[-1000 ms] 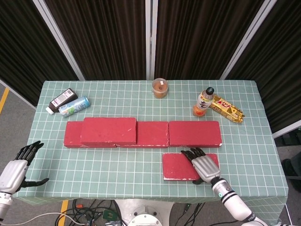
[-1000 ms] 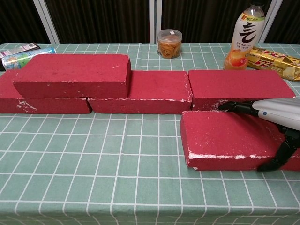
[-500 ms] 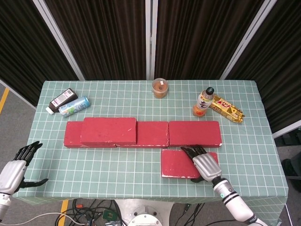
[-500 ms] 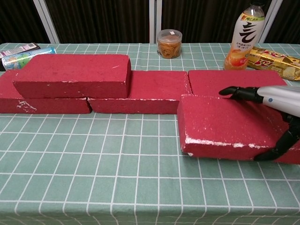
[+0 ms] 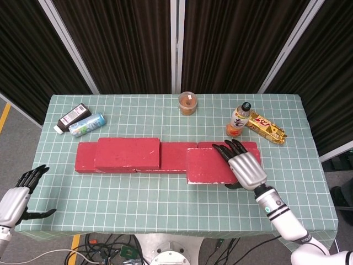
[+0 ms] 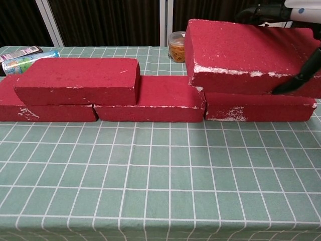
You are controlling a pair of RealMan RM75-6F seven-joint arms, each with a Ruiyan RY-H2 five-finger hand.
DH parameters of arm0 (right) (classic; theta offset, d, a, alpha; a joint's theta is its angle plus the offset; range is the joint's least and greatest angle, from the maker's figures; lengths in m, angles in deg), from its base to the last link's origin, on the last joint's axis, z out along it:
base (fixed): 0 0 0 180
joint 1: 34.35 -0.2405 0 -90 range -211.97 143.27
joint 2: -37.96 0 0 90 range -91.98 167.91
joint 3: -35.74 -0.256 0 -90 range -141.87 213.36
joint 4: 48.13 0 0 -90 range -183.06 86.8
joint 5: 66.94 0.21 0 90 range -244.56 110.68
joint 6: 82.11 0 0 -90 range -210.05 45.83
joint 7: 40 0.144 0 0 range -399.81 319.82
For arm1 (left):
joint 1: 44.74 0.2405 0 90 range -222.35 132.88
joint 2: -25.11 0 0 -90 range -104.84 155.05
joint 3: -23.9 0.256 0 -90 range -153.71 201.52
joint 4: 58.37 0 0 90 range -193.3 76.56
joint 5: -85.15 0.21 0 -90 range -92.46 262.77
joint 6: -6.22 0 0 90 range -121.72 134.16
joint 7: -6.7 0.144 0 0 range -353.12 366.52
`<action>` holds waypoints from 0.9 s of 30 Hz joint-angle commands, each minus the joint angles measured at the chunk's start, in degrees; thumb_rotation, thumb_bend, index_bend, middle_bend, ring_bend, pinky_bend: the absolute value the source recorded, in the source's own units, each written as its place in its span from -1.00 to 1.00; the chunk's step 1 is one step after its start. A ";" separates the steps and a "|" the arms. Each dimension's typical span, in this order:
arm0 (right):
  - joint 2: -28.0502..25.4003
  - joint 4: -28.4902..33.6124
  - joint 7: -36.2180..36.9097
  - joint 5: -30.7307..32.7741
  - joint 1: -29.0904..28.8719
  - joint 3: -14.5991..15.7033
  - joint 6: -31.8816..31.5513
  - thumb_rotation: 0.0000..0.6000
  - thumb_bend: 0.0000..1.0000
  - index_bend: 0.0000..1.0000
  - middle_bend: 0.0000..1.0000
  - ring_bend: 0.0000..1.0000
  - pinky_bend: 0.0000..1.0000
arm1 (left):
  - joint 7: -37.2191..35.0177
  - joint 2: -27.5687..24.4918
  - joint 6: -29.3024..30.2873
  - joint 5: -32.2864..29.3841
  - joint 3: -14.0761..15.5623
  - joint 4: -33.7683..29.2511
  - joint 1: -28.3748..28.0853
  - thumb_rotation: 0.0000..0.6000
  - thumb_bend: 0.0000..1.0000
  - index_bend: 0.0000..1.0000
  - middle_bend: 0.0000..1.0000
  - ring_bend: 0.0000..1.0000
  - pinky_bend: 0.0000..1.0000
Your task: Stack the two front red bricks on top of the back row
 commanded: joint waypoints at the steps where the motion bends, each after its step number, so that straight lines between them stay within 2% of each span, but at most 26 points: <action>1: -0.81 -2.02 -1.49 9.36 -7.40 -4.13 7.96 1.00 -1.00 -1.00 -0.48 -1.00 -1.00 | -0.12 -0.01 -0.19 -0.03 -0.17 0.03 -0.10 1.00 -0.97 -0.97 -1.00 -1.00 -1.00; 7: 1.08 -8.09 0.06 15.98 -14.20 -5.47 14.81 1.00 -1.00 -1.00 -0.48 -1.00 -1.00 | -1.13 -0.19 -0.64 -0.48 -0.73 0.50 -0.27 1.00 -0.97 -0.97 -1.00 -1.00 -1.00; 13: 4.00 -13.59 0.13 21.03 -20.11 -4.55 19.30 1.00 -1.00 -1.00 -0.48 -1.00 -1.00 | -0.38 0.25 -0.28 -1.00 -1.27 1.30 0.05 1.00 -0.97 -0.97 -1.00 -1.00 -1.00; 19: 8.34 -18.18 -1.03 24.90 -24.04 -2.16 19.21 1.00 -1.00 -1.00 -0.49 -1.00 -1.00 | -1.30 0.66 0.22 -0.52 -1.31 2.13 0.47 1.00 -0.97 -0.97 -1.00 -1.00 -1.00; 27: 14.03 -21.52 -4.18 30.06 -26.91 0.23 13.87 1.00 -1.00 -1.00 -0.49 -1.00 -1.00 | -3.13 0.67 0.35 -0.37 -1.24 3.25 0.91 1.00 -0.97 -0.97 -1.00 -1.00 -1.00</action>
